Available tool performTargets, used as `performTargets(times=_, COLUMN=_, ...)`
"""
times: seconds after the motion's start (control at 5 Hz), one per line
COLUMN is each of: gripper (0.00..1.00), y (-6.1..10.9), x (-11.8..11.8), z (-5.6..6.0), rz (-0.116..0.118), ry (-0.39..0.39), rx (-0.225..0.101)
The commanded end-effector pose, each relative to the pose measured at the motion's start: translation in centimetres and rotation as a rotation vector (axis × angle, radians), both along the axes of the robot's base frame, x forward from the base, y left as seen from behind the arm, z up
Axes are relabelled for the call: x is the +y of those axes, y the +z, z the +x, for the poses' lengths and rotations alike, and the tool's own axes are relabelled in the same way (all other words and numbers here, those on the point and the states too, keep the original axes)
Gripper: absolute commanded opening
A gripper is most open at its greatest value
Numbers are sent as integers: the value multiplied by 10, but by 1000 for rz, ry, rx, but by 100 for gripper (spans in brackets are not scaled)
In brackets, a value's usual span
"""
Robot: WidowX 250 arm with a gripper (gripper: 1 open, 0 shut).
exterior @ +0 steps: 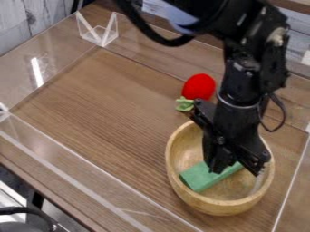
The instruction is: Remove the green block from the brown bowl and put it on the table
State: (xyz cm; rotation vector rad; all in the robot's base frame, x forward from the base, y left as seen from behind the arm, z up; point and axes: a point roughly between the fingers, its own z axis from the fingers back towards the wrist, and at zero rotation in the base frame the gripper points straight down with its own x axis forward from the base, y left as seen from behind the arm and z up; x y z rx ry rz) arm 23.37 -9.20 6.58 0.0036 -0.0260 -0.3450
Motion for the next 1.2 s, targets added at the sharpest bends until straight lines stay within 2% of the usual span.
performTargets(times=0.0, gripper=0, y=33, x=2, z=-1, rz=-14, ry=-59, rx=-79)
performTargets(times=0.4, gripper=0, y=45, x=34, z=-6, rz=-4, ry=-50, rx=-149)
performTargets(times=0.6, gripper=100, y=46, x=28, z=-3, rz=-2, ry=-75, rx=-140)
performTargets(times=0.8, gripper=100, y=42, x=23, z=-1, rz=-3, ry=-105, rx=-122)
performTargets(times=1.0, gripper=0, y=34, x=21, z=-4, rz=-3, ry=-138, rx=-112)
